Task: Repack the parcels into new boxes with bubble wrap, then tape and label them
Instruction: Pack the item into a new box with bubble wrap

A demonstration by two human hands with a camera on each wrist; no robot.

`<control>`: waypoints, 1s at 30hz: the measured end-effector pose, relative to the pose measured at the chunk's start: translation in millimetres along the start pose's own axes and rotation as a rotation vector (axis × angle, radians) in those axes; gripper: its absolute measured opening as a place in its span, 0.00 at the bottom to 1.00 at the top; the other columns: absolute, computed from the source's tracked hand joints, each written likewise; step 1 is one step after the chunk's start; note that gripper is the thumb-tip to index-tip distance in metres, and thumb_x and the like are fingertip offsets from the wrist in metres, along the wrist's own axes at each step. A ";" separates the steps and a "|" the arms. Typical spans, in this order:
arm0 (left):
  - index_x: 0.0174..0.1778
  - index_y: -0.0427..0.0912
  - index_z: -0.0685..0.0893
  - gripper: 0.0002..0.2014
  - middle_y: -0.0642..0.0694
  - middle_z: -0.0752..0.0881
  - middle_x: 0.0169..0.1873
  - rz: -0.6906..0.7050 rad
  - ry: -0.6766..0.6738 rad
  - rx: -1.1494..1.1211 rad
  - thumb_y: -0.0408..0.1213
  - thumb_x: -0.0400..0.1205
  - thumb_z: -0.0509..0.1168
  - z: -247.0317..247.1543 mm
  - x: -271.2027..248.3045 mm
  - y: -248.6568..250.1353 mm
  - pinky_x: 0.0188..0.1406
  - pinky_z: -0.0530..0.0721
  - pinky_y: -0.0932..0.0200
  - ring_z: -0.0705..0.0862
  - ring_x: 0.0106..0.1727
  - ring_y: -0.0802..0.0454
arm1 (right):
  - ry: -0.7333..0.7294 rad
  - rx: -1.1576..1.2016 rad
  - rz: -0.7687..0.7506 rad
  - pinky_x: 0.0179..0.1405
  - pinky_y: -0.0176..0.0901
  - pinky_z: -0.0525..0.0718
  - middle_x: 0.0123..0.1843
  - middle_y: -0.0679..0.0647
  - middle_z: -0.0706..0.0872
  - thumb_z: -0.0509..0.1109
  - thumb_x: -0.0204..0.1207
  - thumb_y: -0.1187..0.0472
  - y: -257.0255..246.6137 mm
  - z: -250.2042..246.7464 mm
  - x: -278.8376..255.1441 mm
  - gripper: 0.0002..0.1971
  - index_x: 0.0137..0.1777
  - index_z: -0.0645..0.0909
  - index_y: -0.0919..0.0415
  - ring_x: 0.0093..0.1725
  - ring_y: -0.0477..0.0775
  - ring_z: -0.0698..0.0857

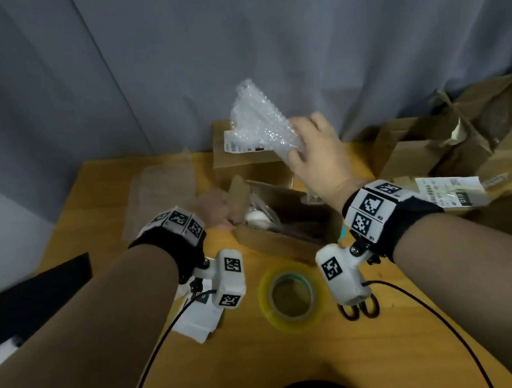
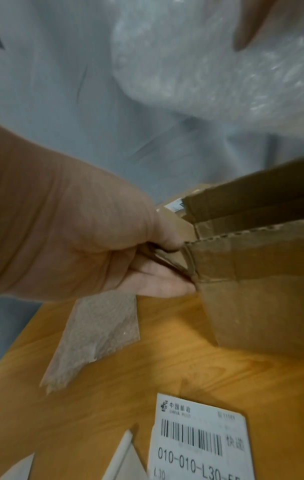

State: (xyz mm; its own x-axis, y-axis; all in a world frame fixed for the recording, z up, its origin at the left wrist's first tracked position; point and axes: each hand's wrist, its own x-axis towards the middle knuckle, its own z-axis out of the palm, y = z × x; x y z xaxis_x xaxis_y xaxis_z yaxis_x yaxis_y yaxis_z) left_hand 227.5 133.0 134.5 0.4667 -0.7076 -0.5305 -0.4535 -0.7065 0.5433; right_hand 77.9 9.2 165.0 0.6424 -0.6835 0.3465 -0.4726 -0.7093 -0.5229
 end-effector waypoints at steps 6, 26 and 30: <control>0.57 0.32 0.80 0.08 0.32 0.79 0.64 -0.064 0.040 -0.249 0.25 0.84 0.60 2.7 -20.3 -14.0 0.17 0.76 0.76 0.80 0.64 0.37 | -0.166 -0.076 -0.360 0.37 0.42 0.77 0.51 0.62 0.78 0.70 0.65 0.78 -19.6 36.5 -37.1 0.23 0.62 0.79 0.65 0.43 0.55 0.77; 0.63 0.46 0.78 0.18 0.51 0.79 0.60 0.195 0.350 0.179 0.50 0.81 0.62 -0.1 -9.5 -28.4 0.56 0.67 0.67 0.79 0.59 0.51 | -0.660 -0.304 0.036 0.45 0.46 0.76 0.59 0.60 0.70 0.60 0.78 0.74 4.8 54.6 -47.5 0.18 0.67 0.75 0.66 0.49 0.58 0.77; 0.60 0.43 0.81 0.11 0.49 0.79 0.56 0.637 0.321 0.461 0.41 0.86 0.58 3.2 -17.6 4.2 0.54 0.64 0.71 0.74 0.52 0.60 | -0.590 -0.269 -0.149 0.42 0.47 0.73 0.60 0.60 0.72 0.62 0.74 0.74 6.5 52.3 -43.9 0.22 0.67 0.71 0.62 0.59 0.62 0.77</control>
State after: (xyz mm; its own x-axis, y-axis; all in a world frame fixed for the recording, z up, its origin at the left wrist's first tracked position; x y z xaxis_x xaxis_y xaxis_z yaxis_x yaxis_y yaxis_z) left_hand 215.0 142.5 144.1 0.1790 -0.9832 0.0350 -0.9343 -0.1588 0.3190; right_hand 78.2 43.6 105.7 0.8990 -0.4200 -0.1240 -0.4379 -0.8596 -0.2635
